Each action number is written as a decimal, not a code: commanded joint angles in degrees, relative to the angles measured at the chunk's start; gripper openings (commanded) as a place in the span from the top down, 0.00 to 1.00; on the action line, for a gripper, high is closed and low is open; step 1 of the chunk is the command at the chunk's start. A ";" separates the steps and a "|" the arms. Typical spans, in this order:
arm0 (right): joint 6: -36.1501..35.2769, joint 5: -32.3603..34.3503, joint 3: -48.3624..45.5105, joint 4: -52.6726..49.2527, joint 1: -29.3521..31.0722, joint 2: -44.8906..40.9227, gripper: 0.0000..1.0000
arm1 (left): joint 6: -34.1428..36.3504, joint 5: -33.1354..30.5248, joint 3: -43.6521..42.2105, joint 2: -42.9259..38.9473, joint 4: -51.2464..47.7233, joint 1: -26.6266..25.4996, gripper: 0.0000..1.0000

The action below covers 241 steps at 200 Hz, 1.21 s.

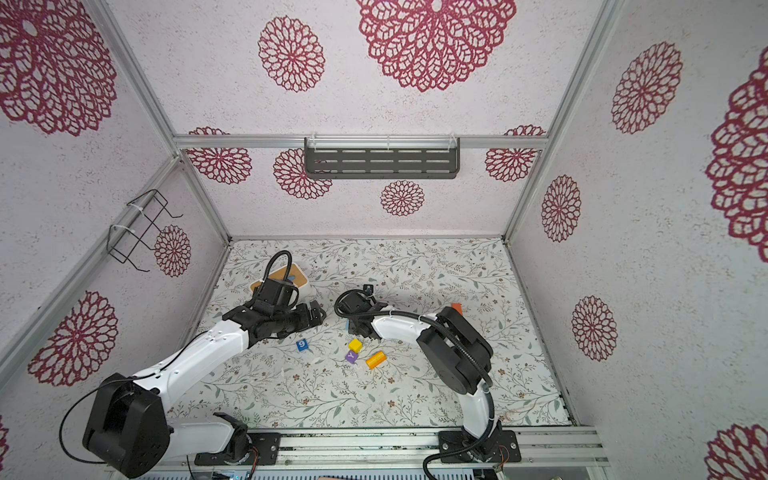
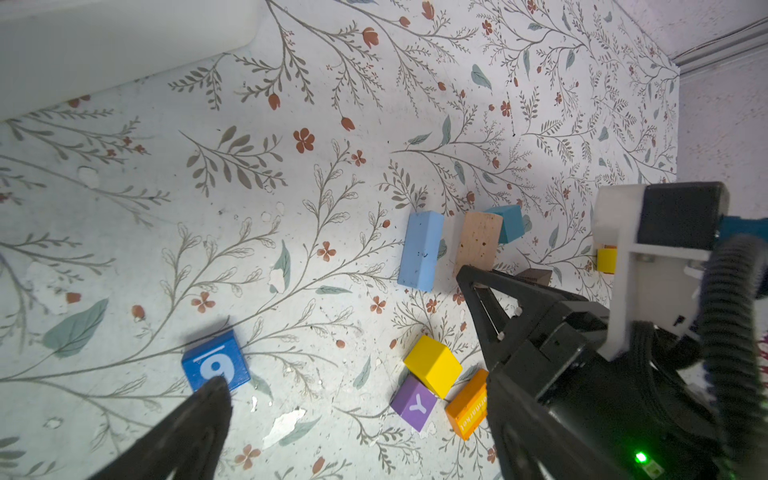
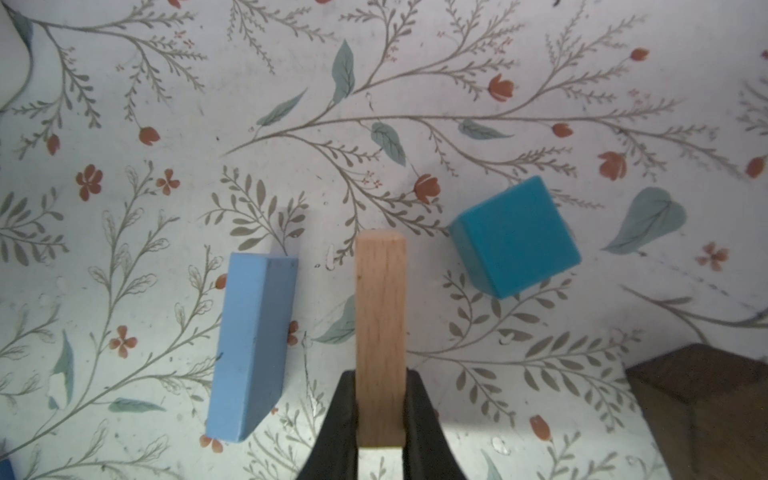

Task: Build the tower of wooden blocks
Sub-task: 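Lower the beige block upright beside the light blue block and open the right gripper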

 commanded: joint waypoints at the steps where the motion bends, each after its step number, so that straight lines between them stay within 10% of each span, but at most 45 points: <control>1: -0.36 0.29 1.80 -2.03 0.48 0.03 0.89 | -0.31 -0.49 -0.42 -1.30 0.48 0.28 0.02; 241: -1.87 1.29 3.33 -3.46 1.95 -0.49 0.54 | -0.58 -1.02 -1.26 -5.03 -0.94 0.32 0.02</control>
